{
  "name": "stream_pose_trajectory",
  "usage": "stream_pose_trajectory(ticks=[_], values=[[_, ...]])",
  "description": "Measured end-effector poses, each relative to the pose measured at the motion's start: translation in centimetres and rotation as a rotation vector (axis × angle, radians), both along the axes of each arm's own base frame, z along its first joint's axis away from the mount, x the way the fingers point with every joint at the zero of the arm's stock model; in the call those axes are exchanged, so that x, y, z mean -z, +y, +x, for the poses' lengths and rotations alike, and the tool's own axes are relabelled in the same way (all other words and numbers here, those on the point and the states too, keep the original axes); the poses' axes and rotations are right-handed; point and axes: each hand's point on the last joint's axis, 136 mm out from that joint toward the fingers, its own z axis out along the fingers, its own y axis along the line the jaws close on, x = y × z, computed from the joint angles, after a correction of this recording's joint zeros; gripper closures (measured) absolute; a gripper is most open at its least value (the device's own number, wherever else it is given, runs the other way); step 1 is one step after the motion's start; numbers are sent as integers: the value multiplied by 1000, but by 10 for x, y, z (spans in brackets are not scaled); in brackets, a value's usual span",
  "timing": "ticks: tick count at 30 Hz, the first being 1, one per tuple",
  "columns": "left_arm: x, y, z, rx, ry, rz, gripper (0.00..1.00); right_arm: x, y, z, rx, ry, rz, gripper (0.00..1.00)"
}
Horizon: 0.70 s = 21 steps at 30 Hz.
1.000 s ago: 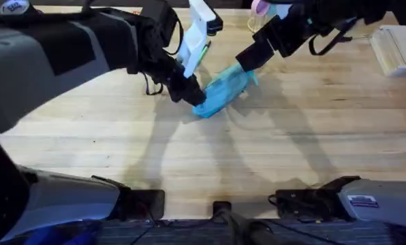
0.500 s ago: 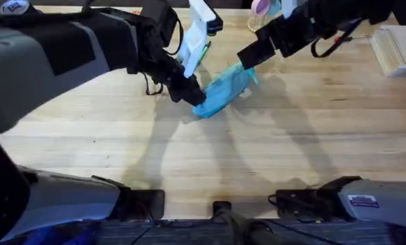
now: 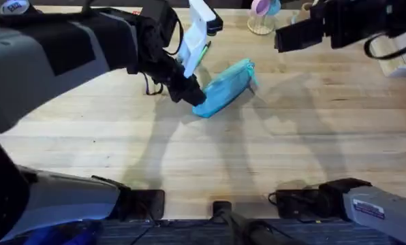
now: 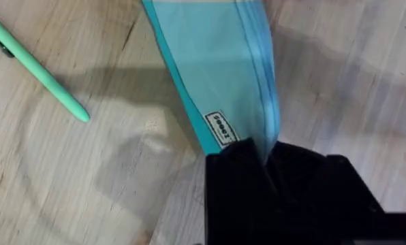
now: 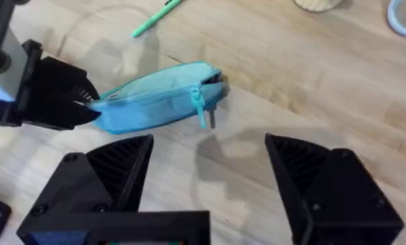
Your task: Unzip the bag, pick up the pens from the table one at a time and place them inside, then zip the bag closed.
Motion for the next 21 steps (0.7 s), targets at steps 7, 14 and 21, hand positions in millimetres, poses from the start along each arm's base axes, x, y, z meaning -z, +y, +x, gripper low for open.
stream_pose_trajectory(ticks=[7,14,21], values=[[0,0,0,0,0,0,959,22,3,-6,-2,-26,41,5],[0,0,0,0,0,0,959,57,7,-16,-18,36,60,5],[0,0,0,0,0,0,959,56,7,-14,-19,28,66,5]])
